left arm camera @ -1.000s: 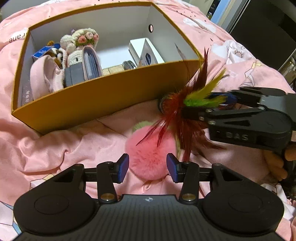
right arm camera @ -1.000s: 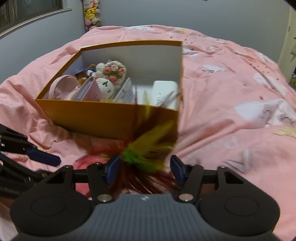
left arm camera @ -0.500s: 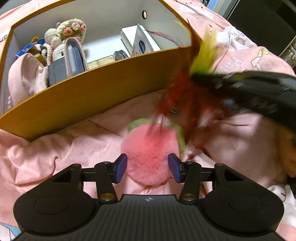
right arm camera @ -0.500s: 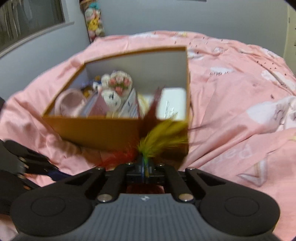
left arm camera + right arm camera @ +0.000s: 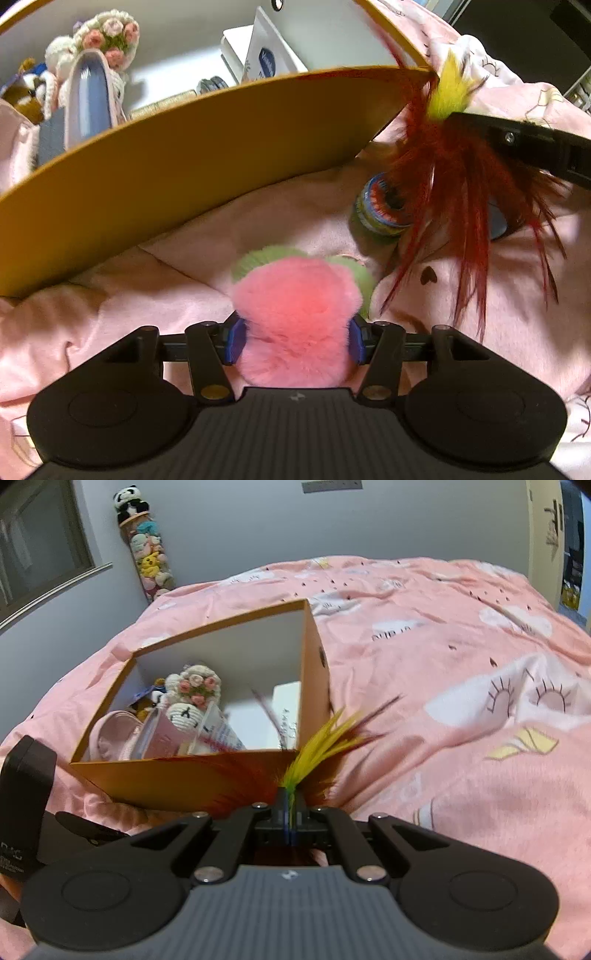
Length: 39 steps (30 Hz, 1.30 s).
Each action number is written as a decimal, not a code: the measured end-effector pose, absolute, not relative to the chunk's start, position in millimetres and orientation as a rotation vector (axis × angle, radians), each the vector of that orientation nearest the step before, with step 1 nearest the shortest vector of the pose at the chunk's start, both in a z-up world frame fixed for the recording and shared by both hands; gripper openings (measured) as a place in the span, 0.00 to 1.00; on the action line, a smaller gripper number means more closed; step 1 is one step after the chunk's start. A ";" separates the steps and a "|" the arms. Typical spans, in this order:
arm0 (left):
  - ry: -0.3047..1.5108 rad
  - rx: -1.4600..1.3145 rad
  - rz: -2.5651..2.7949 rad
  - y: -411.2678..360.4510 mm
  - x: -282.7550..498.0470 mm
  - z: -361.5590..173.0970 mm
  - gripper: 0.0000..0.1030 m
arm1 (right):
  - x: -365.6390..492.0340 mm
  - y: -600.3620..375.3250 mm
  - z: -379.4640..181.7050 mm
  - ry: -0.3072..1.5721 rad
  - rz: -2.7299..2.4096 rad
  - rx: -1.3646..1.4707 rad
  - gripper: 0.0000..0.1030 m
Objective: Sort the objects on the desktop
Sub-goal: 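Grasp the pink pom-pom with the left tool while the right tool grasps the feather toy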
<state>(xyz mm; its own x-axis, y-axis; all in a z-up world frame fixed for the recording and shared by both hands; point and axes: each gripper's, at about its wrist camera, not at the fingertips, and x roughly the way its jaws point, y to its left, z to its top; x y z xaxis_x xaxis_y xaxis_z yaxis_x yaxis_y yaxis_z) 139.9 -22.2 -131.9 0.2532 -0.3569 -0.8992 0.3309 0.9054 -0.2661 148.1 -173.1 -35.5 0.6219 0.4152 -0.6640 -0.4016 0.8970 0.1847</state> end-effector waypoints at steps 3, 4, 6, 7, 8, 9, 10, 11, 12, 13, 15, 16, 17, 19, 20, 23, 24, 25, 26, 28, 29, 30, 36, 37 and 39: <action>1.235 -0.053 -0.468 -22.0 142.5 -138.3 0.60 | 151.1 -174.5 -41.0 0.782 0.457 0.027 0.01; 1.237 -0.062 -0.469 -22.0 143.2 -140.3 0.60 | 150.8 -175.1 -42.5 0.784 0.455 0.027 0.00; 1.241 -0.073 -0.467 -21.4 144.0 -142.7 0.59 | 151.3 -174.1 -45.3 0.785 0.454 0.020 0.00; 1.242 -0.078 -0.469 -20.8 144.0 -143.3 0.56 | 151.7 -173.5 -46.4 0.786 0.453 0.017 0.00; 1.242 -0.083 -0.470 -20.2 143.8 -143.6 0.54 | 152.0 -173.1 -47.1 0.788 0.454 0.014 0.00; 1.241 -0.087 -0.469 -19.5 143.4 -143.6 0.51 | 152.2 -172.6 -47.9 0.791 0.456 0.012 0.00; 1.237 -0.092 -0.468 -18.6 142.8 -143.0 0.49 | 151.9 -172.9 -47.8 0.794 0.463 0.009 0.01; 1.231 -0.097 -0.467 -17.6 142.1 -142.0 0.49 | 151.4 -172.2 -47.7 0.797 0.482 0.006 0.02; 1.224 -0.102 -0.466 -16.5 141.4 -140.9 0.48 | 150.2 -172.1 -46.8 0.797 0.501 0.004 0.04; 1.218 -0.108 -0.463 -15.1 140.6 -139.6 0.47 | 148.7 -172.2 -44.7 0.790 0.514 0.000 0.08; 1.206 -0.116 -0.452 -12.5 139.2 -137.0 0.47 | 144.0 -170.5 -38.8 0.766 0.529 -0.030 0.11; 1.199 -0.123 -0.449 -10.7 138.4 -135.3 0.47 | 142.0 -168.8 -36.0 0.767 0.541 -0.049 0.17; 1.193 -0.130 -0.446 -8.8 137.7 -133.6 0.46 | 140.5 -168.0 -33.2 0.768 0.555 -0.069 0.25; 1.178 -0.148 -0.435 -3.3 136.2 -129.2 0.46 | 136.3 -166.4 -27.1 0.762 0.575 -0.122 0.34; 1.170 -0.159 -0.430 -0.1 135.5 -127.0 0.45 | 134.5 -165.5 -24.7 0.765 0.593 -0.150 0.42; 1.150 -0.204 -0.415 12.8 135.2 -118.8 0.44 | 126.7 -156.5 -23.3 0.790 0.681 -0.279 0.64; 1.143 -0.218 -0.409 18.1 137.8 -115.1 0.43 | 122.3 -151.1 -25.6 0.792 0.704 -0.342 0.69; 1.135 -0.234 -0.402 23.3 136.7 -111.6 0.41 | 118.1 -145.3 -29.6 0.791 0.718 -0.408 0.73; 1.128 -0.249 -0.397 28.2 135.4 -108.0 0.40 | 114.6 -138.9 -35.4 0.791 0.722 -0.472 0.73; 1.107 -0.279 -0.396 38.7 131.4 -99.8 0.37 | 111.8 -129.4 -47.4 0.796 0.700 -0.560 0.73; 1.095 -0.286 -0.399 42.9 130.5 -95.9 0.34 | 111.6 -125.5 -52.0 0.785 0.685 -0.586 0.73; 1.084 -0.289 -0.401 46.6 130.5 -92.6 0.27 | 113.2 -122.7 -54.9 0.782 0.679 -0.596 0.73; 1.091 -0.252 -0.408 46.7 125.2 -83.1 0.27 | 141.4 -118.5 -65.0 0.844 0.648 -0.468 0.59; 1.094 -0.226 -0.413 43.3 124.9 -83.6 0.27 | 144.7 -117.8 -65.6 0.849 0.641 -0.450 0.50; 1.093 -0.175 -0.416 45.4 111.3 -83.5 0.30 | 148.8 -119.3 -66.8 0.848 0.626 -0.405 0.38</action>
